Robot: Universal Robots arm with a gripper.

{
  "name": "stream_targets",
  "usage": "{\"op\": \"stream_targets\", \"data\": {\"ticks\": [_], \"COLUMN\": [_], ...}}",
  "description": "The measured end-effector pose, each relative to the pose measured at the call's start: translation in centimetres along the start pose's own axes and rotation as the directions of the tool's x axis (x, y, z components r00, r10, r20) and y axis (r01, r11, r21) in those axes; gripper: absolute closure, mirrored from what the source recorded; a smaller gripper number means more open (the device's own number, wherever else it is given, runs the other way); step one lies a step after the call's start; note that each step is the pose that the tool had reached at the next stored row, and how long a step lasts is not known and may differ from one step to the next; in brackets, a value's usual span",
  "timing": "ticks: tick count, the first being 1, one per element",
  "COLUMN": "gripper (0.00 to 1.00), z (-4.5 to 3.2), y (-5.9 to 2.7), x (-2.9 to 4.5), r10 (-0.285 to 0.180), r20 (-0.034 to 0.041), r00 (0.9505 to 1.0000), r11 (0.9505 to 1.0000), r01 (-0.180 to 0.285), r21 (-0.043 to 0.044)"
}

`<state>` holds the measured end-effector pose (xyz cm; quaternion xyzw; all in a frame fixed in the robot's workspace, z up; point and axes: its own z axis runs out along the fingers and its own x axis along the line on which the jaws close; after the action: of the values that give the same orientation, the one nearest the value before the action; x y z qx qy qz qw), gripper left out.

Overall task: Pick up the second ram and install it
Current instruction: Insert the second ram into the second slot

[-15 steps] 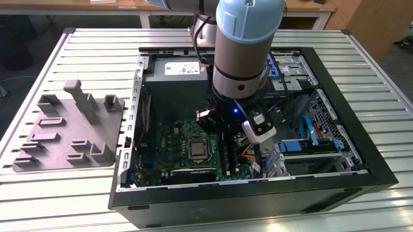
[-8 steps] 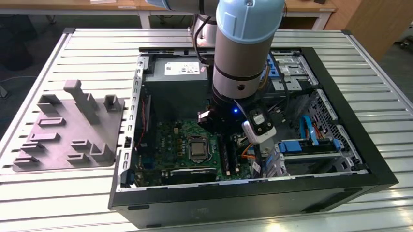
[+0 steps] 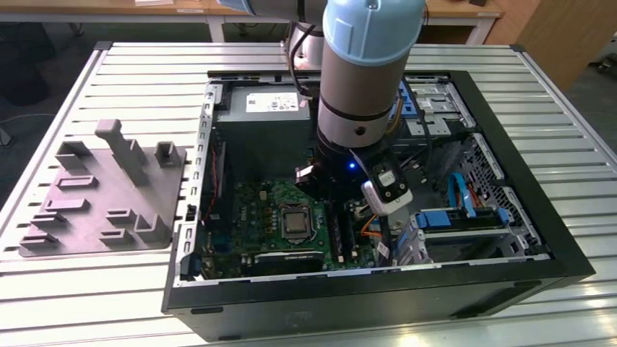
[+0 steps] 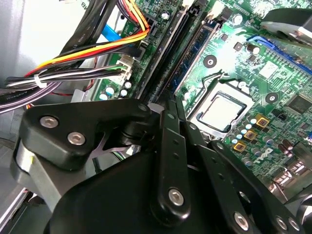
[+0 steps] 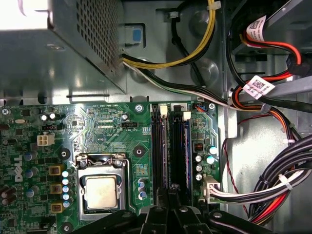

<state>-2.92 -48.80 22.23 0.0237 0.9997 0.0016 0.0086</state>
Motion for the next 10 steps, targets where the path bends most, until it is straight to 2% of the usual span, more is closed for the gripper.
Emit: {"op": "stream_targets", "data": {"ticks": [1,2,10], "gripper": [0.88,0.82,0.82], "z": [0.00,0.01,0.11], "y": [0.00,0.00,0.02], "x": [0.00,0.00,-0.36], "r10": [0.000,0.000,0.000], "r20": [0.0000,0.0000,-0.0018], "r00": [1.0000,1.0000,1.0000], "r11": [1.0000,1.0000,1.0000], "r01": [0.000,0.000,0.000], "r21": [0.0000,0.0000,-0.0002]}}
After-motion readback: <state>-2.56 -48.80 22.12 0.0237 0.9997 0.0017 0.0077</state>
